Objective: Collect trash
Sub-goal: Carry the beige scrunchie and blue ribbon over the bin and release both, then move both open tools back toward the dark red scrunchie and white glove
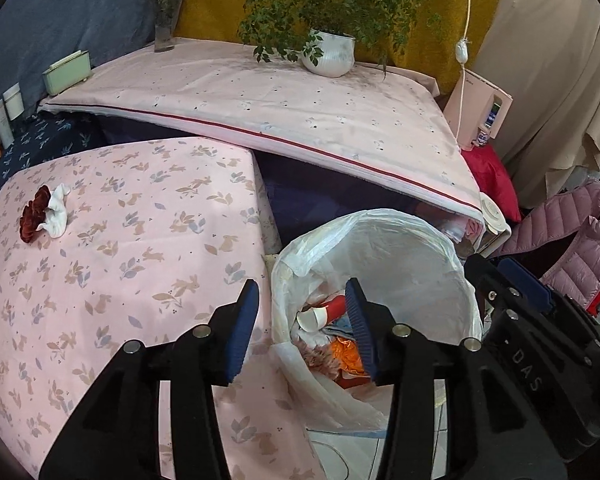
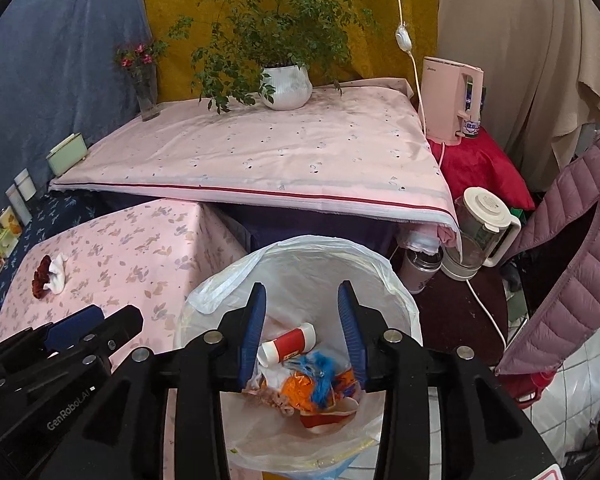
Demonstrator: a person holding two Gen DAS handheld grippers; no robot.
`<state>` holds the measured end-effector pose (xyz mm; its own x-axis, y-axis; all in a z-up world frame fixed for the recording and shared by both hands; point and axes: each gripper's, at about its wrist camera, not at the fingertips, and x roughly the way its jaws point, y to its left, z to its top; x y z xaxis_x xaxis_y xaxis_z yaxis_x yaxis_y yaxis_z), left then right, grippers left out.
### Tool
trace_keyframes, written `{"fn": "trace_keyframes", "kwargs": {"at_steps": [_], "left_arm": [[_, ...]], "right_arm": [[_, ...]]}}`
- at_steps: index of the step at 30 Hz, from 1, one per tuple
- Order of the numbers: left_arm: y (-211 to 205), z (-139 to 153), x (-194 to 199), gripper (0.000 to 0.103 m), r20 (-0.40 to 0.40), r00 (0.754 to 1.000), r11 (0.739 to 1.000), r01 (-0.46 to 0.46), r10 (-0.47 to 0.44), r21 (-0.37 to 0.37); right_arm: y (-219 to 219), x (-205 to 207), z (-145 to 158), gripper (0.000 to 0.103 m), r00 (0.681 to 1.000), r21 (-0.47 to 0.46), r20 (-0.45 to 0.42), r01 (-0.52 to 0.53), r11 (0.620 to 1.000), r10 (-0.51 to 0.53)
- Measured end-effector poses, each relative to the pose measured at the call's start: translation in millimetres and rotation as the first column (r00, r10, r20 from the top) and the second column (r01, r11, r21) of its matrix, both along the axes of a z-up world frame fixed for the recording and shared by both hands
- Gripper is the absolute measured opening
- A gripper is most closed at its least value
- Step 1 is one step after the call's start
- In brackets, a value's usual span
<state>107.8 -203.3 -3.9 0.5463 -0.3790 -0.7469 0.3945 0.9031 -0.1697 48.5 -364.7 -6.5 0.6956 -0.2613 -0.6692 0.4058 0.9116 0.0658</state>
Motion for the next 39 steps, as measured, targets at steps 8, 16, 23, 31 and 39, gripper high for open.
{"fn": "trace_keyframes", "kwargs": {"at_steps": [8,16,23,31,39], "left_arm": [[25.9,-3.7,11.5,0.043,-0.011,0.998,0.998,-0.059,0.059,-0.001],[51.4,-1.8,19.6,0.043,-0.016,0.994,0.994,-0.106,0.106,-0.01],[79.3,-0.5,27.5,0.043,-0.015,0.989,0.989,-0.148,0.148,-0.015],[122.6,-2.3,40.3,0.05,-0.009,0.975,0.975,-0.221,0.221,-0.017],[177.6,-9.9,60.8,0.052,-0.028,0.953,0.953,-0.302,0.302,-0.019]], "right_arm": [[21.0,11.3,1.4,0.043,0.999,-0.017,-0.008,-0.038,0.999,0.038],[47.3,21.9,7.0,0.048,0.997,-0.035,-0.008,-0.08,0.996,0.08],[75.5,35.3,11.0,0.048,0.992,-0.045,-0.015,-0.125,0.991,0.124],[112.9,54.2,9.6,0.048,0.984,-0.048,-0.026,-0.18,0.983,0.179],[160.8,81.6,5.5,0.048,0.966,-0.03,-0.044,-0.258,0.966,0.256]]}}
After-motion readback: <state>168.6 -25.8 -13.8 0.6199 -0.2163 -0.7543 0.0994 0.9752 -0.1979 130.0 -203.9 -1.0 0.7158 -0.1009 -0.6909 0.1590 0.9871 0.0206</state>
